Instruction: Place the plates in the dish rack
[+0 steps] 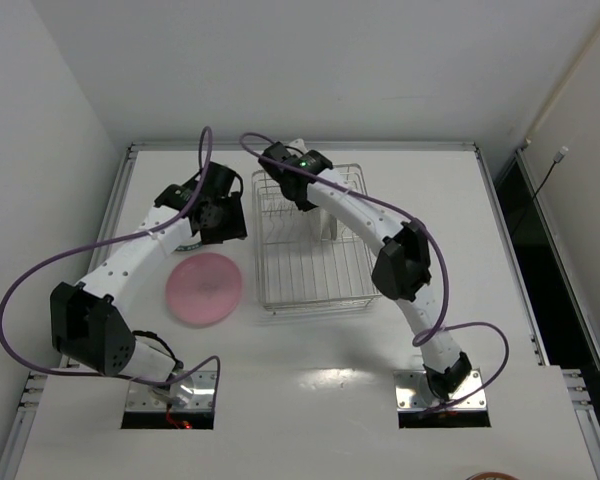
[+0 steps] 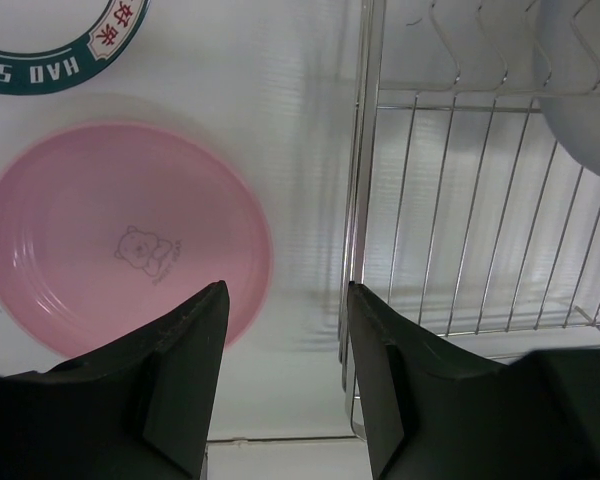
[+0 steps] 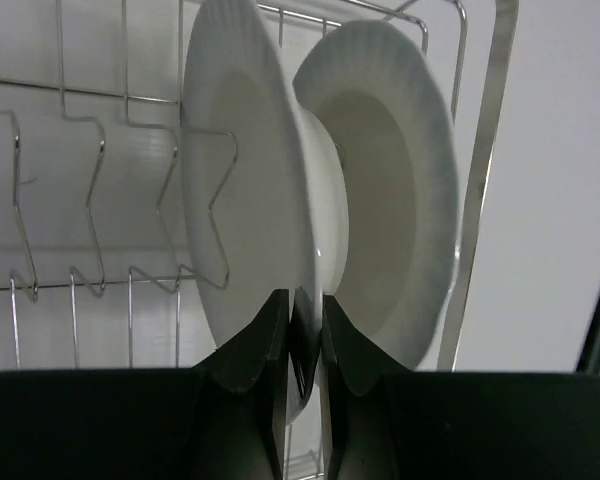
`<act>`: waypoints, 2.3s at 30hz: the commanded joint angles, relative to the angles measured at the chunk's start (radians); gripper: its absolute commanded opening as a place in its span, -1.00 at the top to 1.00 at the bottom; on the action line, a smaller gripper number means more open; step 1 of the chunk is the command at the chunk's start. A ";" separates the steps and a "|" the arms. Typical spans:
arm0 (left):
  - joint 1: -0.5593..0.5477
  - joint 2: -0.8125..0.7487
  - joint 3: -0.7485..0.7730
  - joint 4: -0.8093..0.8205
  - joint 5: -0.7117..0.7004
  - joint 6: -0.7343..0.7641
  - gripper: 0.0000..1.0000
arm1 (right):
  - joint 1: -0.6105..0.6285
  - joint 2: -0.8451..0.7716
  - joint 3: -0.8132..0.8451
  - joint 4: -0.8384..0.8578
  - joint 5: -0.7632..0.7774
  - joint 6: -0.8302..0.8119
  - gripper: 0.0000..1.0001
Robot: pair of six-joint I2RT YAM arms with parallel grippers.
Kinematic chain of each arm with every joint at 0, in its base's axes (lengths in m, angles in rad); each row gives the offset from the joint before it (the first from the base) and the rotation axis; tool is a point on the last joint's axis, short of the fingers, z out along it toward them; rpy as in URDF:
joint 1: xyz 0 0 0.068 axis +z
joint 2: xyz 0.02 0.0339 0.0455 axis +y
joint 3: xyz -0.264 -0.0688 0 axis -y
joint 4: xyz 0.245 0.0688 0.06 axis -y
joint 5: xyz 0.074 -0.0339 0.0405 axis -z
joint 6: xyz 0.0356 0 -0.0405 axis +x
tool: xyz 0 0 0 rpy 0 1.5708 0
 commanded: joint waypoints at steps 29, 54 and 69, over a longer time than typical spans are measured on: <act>-0.008 0.078 0.048 -0.041 -0.183 -0.061 -0.21 | -0.096 -0.550 -0.265 0.225 -0.631 -0.068 -0.62; 0.001 0.458 -0.036 0.065 0.006 0.110 -0.21 | -0.124 -0.535 -0.250 0.179 -0.737 -0.038 -0.72; 0.001 0.390 0.002 0.034 -0.045 0.135 1.00 | -0.124 -0.544 -0.277 0.188 -0.737 0.007 -0.80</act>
